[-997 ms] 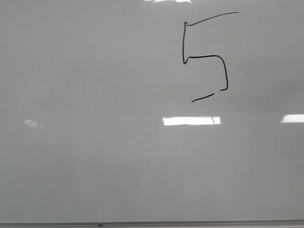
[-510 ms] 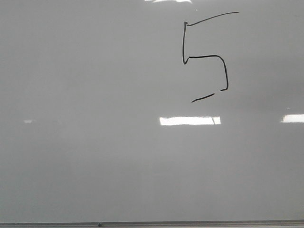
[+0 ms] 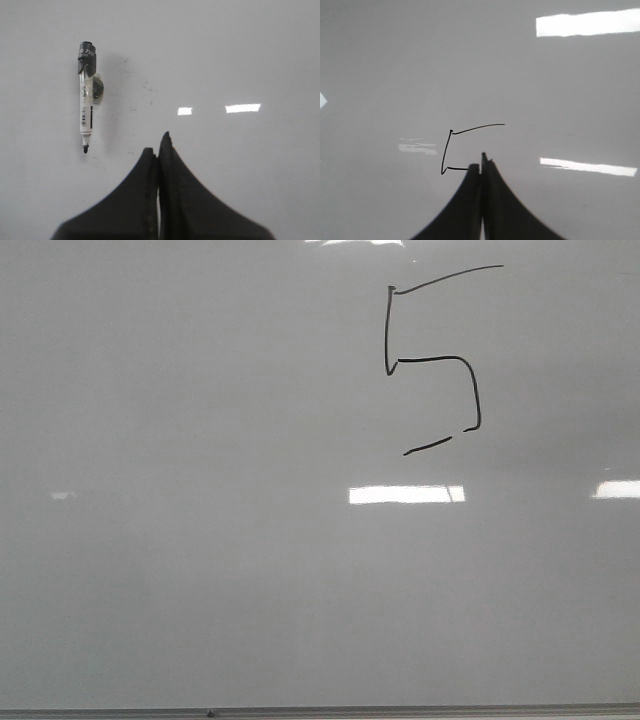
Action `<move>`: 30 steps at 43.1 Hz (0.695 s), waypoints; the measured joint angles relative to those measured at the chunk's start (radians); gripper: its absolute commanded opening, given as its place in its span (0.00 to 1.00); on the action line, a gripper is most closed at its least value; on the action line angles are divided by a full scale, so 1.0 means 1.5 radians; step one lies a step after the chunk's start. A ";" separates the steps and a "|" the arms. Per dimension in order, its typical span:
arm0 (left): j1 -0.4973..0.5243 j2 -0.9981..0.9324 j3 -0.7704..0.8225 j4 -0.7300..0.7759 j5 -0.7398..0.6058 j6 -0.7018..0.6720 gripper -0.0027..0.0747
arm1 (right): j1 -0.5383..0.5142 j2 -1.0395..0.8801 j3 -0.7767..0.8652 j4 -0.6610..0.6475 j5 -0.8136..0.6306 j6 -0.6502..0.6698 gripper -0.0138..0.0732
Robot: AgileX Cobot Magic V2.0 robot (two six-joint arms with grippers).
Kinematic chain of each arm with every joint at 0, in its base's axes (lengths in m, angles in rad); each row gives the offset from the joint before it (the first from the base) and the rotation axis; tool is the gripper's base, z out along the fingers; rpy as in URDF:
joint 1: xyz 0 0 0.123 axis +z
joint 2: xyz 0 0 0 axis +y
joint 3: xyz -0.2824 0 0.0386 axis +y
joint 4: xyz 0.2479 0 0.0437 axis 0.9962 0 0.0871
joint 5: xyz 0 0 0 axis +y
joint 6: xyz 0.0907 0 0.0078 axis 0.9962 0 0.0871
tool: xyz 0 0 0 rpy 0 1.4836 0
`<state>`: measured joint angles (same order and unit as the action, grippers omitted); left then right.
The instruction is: Write number 5 on whiteboard
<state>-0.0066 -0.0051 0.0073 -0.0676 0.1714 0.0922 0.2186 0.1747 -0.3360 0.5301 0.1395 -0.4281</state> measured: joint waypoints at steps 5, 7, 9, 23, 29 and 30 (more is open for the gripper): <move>0.000 0.000 0.000 0.000 0.000 0.000 0.01 | 0.000 0.000 0.000 0.000 0.000 0.000 0.09; 0.000 0.000 0.000 0.000 0.000 0.000 0.01 | 0.000 0.000 0.000 0.000 0.000 0.000 0.09; 0.000 0.000 0.000 0.000 0.000 0.000 0.01 | 0.000 0.000 0.000 0.000 0.000 0.000 0.09; 0.000 0.000 0.000 0.000 0.000 0.000 0.01 | 0.000 0.000 0.001 0.000 0.000 0.001 0.09; 0.000 0.000 0.000 0.000 0.000 0.000 0.01 | -0.011 0.000 0.019 -0.034 -0.004 -0.002 0.09; 0.000 0.000 0.000 0.000 0.000 0.000 0.01 | -0.015 0.000 0.022 -0.043 -0.003 -0.002 0.09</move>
<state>-0.0066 -0.0051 0.0073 -0.0676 0.1714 0.0922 0.1962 0.1747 -0.3026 0.4662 0.1355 -0.4303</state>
